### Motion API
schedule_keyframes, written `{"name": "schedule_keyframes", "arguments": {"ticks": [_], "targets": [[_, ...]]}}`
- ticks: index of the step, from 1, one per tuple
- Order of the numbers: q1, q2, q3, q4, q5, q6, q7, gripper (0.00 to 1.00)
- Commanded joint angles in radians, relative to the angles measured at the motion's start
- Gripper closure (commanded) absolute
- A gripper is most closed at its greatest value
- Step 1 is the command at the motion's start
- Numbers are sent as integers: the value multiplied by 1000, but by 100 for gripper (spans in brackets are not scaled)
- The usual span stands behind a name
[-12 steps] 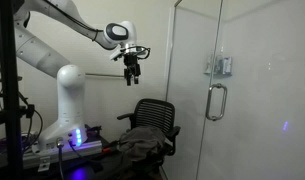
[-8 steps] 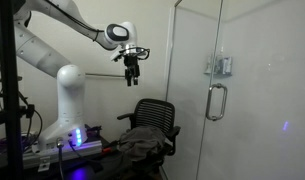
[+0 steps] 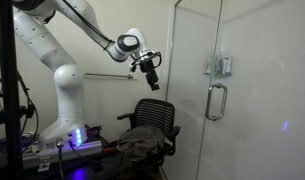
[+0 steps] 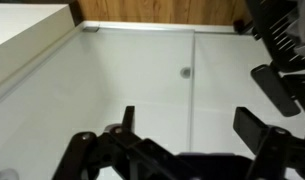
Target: Open the door then pick the towel and drop in on the floor
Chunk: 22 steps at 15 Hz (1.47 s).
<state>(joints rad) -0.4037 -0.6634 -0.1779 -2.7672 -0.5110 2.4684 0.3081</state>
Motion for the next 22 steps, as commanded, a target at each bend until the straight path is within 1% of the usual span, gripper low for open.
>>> {"name": "schedule_keyframes", "arguments": {"ticks": [1, 2, 3, 5, 7, 8, 9, 10, 11, 12, 13, 14, 15, 16, 17, 18, 19, 20, 21, 22], "targets": [[-188, 166, 80, 51, -172, 207, 115, 0], [-119, 168, 28, 70, -76, 149, 41, 0], [-140, 104, 47, 20, -94, 157, 56, 0], [-137, 142, 43, 45, -83, 156, 53, 0], [-131, 150, 41, 47, -87, 158, 37, 0], [-131, 193, 42, 64, -89, 174, 42, 0], [-107, 264, 11, 82, -63, 229, 13, 0], [-101, 309, -1, 95, -55, 265, -3, 0], [-89, 361, -25, 109, -37, 333, -40, 0], [-90, 411, -34, 128, -27, 396, -66, 0], [-74, 458, -52, 149, 12, 452, -107, 0], [-99, 495, -36, 167, -2, 506, -106, 0], [-117, 550, -37, 216, -62, 539, -82, 0], [-171, 594, -7, 267, -139, 558, -22, 0], [-224, 626, 15, 322, -245, 565, 64, 0], [-231, 664, 8, 380, -305, 564, 133, 0], [-268, 671, 16, 438, -392, 526, 248, 0], [-255, 698, 2, 492, -451, 496, 329, 0], [-225, 633, -14, 383, -359, 531, 214, 0], [-232, 649, -16, 416, -380, 530, 244, 0]]}}
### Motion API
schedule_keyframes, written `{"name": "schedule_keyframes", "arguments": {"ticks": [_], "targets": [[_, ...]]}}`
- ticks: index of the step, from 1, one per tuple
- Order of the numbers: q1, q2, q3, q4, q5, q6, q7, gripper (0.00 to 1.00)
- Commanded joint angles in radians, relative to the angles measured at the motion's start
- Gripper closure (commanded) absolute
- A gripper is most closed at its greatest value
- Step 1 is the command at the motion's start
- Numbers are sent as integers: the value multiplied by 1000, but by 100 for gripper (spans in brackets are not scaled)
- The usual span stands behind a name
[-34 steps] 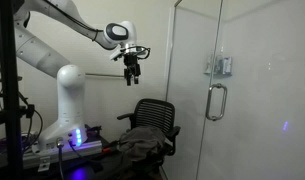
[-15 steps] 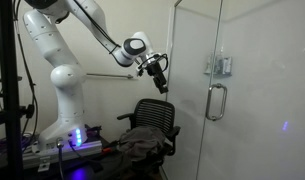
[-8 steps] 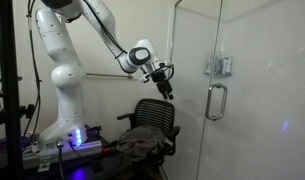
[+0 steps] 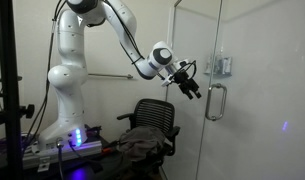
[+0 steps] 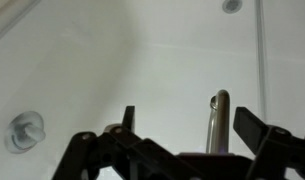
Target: Open the door then pick the towel and drop in on the floor
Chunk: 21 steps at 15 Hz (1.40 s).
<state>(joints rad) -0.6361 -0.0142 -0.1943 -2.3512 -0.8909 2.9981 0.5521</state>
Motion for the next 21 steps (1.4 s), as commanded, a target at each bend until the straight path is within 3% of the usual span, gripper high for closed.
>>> {"name": "schedule_keyframes", "arguments": {"ticks": [1, 3, 4, 10, 17, 18, 21], "targets": [[1, 2, -1, 0, 4, 0, -5, 0], [7, -4, 2, -13, 5, 0, -5, 0], [14, -3, 1, -50, 93, 53, -87, 0], [37, 143, 21, 75, 218, 57, -25, 0], [91, 275, 2, 309, 175, -18, 83, 0], [70, 229, 16, 240, 194, 18, 54, 0], [82, 261, 15, 287, 194, 4, 65, 0]]}}
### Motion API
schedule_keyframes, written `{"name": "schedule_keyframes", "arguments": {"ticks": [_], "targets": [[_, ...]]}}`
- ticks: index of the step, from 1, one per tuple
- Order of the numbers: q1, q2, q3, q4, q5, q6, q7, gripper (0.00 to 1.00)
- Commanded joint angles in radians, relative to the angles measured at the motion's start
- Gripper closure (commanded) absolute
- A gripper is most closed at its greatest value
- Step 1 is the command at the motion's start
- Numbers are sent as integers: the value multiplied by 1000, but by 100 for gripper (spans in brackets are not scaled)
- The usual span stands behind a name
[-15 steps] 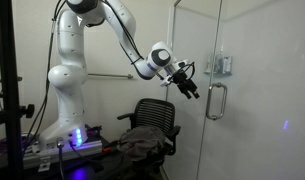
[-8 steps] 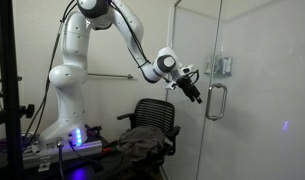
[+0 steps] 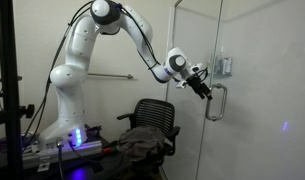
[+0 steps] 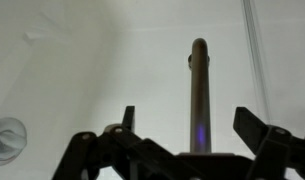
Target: Open the door then pick the towel and drop in on the floor
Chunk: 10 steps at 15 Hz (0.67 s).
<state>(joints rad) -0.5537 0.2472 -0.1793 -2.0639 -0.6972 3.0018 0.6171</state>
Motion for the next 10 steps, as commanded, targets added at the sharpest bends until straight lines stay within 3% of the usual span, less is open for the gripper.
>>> {"name": "schedule_keyframes", "arguments": {"ticks": [1, 6, 8, 9, 10], "targets": [[12, 3, -15, -6, -29, 18, 20, 0], [65, 65, -46, 82, -88, 4, 134, 0], [119, 95, -98, 143, -155, -45, 240, 0], [73, 48, -49, 71, -104, -8, 165, 0], [93, 60, -67, 93, -125, -21, 201, 0]]}}
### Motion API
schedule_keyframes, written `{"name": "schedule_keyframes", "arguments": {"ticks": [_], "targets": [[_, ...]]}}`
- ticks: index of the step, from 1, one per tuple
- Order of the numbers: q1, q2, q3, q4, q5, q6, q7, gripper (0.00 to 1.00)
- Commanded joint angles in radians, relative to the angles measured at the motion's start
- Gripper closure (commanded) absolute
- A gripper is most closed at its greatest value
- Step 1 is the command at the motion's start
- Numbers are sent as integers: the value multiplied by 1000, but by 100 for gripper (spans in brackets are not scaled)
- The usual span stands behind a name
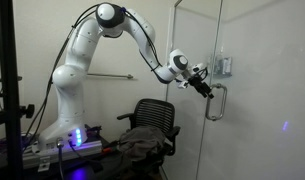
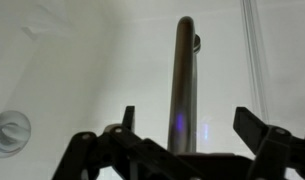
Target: Open the door then pick the towel and drop in on the floor
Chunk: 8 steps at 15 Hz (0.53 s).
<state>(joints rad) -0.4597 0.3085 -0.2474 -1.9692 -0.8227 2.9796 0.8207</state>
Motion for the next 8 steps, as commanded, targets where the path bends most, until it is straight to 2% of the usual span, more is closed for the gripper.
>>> {"name": "schedule_keyframes", "arguments": {"ticks": [1, 2, 3, 8], "targets": [[10, 9, -9, 14, -4, -4, 12, 0], [8, 15, -7, 11, 0, -4, 2, 25], [-5, 12, 12, -4, 23, -7, -26, 26], [-29, 5, 49, -40, 98, -25, -102, 62]]}}
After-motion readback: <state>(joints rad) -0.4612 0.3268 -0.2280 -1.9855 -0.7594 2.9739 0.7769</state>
